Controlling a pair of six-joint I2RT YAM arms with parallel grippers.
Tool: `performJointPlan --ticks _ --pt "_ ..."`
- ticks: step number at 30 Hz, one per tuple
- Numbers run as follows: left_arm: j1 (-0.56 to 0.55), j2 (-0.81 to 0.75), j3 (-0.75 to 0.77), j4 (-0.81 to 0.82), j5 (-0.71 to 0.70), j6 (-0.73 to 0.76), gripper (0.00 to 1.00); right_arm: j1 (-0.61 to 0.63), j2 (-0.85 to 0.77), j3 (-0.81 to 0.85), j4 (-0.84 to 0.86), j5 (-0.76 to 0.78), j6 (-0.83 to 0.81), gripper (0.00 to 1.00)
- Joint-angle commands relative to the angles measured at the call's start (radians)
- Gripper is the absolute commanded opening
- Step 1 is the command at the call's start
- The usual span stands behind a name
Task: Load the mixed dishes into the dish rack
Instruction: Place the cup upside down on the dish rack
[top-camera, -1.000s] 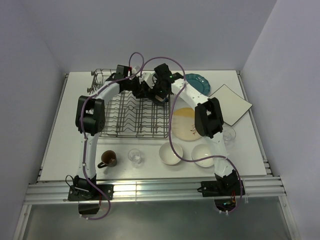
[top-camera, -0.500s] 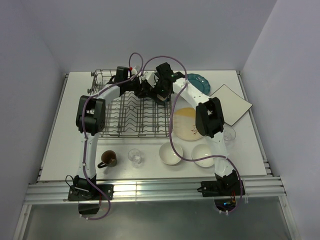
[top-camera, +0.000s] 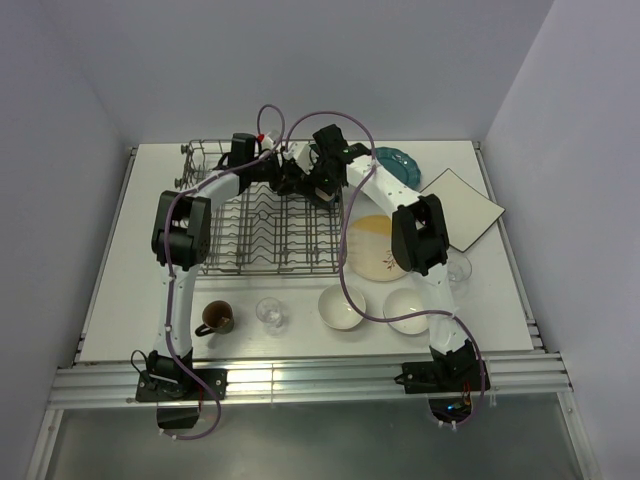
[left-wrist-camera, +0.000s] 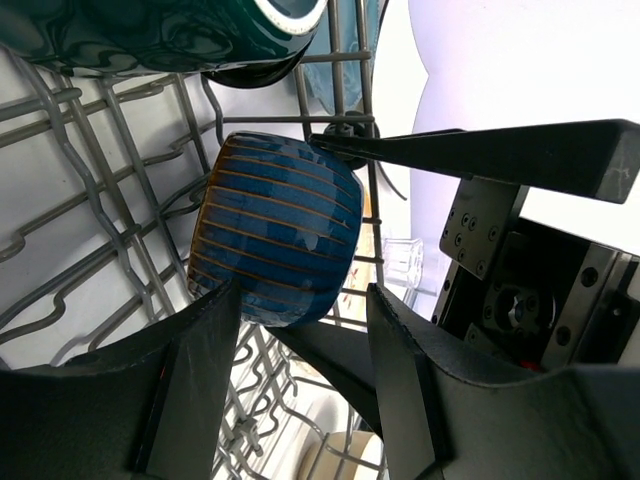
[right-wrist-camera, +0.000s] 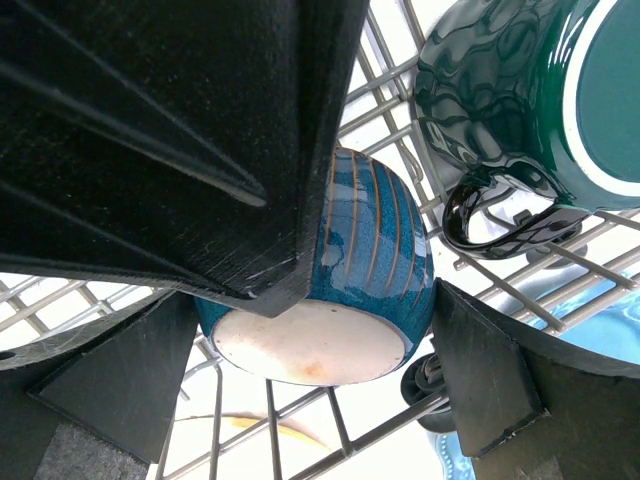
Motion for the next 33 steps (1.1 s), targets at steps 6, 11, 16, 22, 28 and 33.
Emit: performJointPlan --ticks 6,11,16,22,28,33 --pt "-0.039 0.028 0.091 -0.181 -0.007 0.142 0.58 0.014 0.0 0.061 0.031 0.009 -0.057 1.0" --pt "-0.041 0.051 0.118 -0.277 -0.081 0.198 0.58 0.022 0.0 0.082 0.028 0.011 -0.06 1.0" --pt "-0.041 0.057 0.115 -0.294 -0.101 0.198 0.58 0.02 -0.007 0.094 0.025 0.008 -0.055 1.0" --pt "-0.038 0.065 0.118 -0.292 -0.112 0.186 0.58 0.02 -0.033 0.082 0.046 0.0 -0.045 1.0" --pt "-0.033 0.068 0.115 -0.287 -0.112 0.182 0.58 0.02 -0.048 0.084 0.049 -0.018 -0.034 1.0" --pt "-0.03 0.073 0.115 -0.292 -0.113 0.184 0.58 0.019 -0.065 0.079 0.055 -0.041 -0.016 1.0"
